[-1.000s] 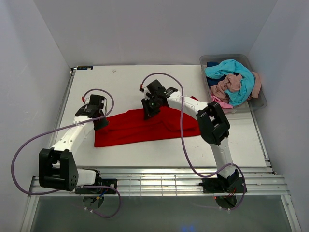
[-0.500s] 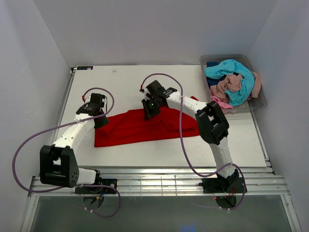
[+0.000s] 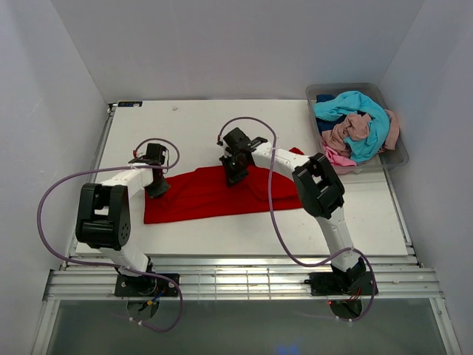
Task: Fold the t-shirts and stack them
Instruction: Fold the other side of the tshirt into a rectangle
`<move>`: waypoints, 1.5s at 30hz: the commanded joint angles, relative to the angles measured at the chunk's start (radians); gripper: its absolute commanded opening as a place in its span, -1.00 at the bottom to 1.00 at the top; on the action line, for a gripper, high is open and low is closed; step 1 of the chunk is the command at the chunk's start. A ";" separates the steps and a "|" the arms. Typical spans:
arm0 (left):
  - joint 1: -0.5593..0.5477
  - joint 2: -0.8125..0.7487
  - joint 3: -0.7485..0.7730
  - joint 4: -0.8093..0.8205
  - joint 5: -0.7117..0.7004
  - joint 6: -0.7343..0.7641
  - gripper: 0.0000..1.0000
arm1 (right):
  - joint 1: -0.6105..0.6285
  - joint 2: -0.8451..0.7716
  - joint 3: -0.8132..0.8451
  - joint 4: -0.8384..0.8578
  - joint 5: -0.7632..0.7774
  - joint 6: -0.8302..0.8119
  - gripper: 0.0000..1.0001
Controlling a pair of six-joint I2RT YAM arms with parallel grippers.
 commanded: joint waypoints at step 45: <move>0.187 -0.018 0.098 0.051 0.248 0.048 -0.44 | -0.078 -0.201 -0.019 -0.077 0.000 -0.065 -0.64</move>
